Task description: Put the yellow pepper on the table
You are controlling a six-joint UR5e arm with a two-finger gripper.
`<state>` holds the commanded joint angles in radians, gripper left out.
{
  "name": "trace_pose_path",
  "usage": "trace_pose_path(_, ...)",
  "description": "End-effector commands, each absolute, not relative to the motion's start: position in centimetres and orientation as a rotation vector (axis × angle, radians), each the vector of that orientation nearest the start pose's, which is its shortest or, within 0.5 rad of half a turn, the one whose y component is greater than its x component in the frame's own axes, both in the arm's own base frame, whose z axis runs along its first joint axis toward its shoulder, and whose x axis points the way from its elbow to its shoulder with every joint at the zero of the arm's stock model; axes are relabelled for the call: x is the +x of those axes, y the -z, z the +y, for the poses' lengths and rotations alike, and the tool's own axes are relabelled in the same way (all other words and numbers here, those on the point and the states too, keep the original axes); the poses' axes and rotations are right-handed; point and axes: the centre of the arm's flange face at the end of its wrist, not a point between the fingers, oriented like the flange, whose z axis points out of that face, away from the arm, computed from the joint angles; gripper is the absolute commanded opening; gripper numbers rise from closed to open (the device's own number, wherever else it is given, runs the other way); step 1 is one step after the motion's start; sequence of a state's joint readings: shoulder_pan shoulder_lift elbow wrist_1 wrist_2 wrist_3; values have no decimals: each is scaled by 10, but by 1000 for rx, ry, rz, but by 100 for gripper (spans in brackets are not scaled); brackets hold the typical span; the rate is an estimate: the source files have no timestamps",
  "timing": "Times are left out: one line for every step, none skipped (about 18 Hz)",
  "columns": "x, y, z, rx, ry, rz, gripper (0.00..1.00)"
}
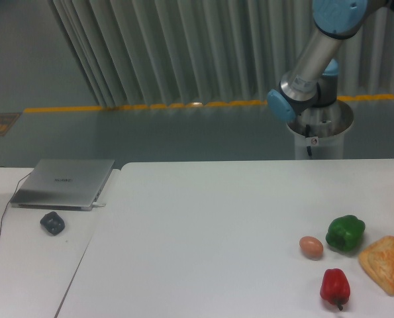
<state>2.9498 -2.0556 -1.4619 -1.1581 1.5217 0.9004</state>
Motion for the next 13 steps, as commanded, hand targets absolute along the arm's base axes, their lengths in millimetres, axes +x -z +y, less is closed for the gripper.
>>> trace_pose_path(-627, -303, 263, -2997, -17, -728, 56)
trace_pose_path(-626, -308, 265, -3000, -12, -721, 56)
trace_pose_path(-625, -320, 266, -2999, -29, -718, 56)
trace_pose_path(-623, -326, 267, -3004, -36, -702, 56)
trace_pose_path(-619, -334, 270, -3012, -43, -658, 56)
trace_pose_path(-617, -338, 273, -3024, -54, -598, 56)
trace_pose_path(-614, -341, 277, -3043, -64, -530, 56)
trace_pose_path(-608, -348, 281, -3071, -77, -456, 56)
trace_pose_path(-603, -352, 285, -3108, -92, -377, 56)
trace_pose_path(-597, -356, 293, -3145, -116, -288, 56)
trace_pose_path(-593, -362, 302, -3178, -149, -215, 56)
trace_pose_path(-588, -365, 311, -3209, -177, -146, 56)
trace_pose_path(-581, -368, 323, -3227, -197, -86, 56)
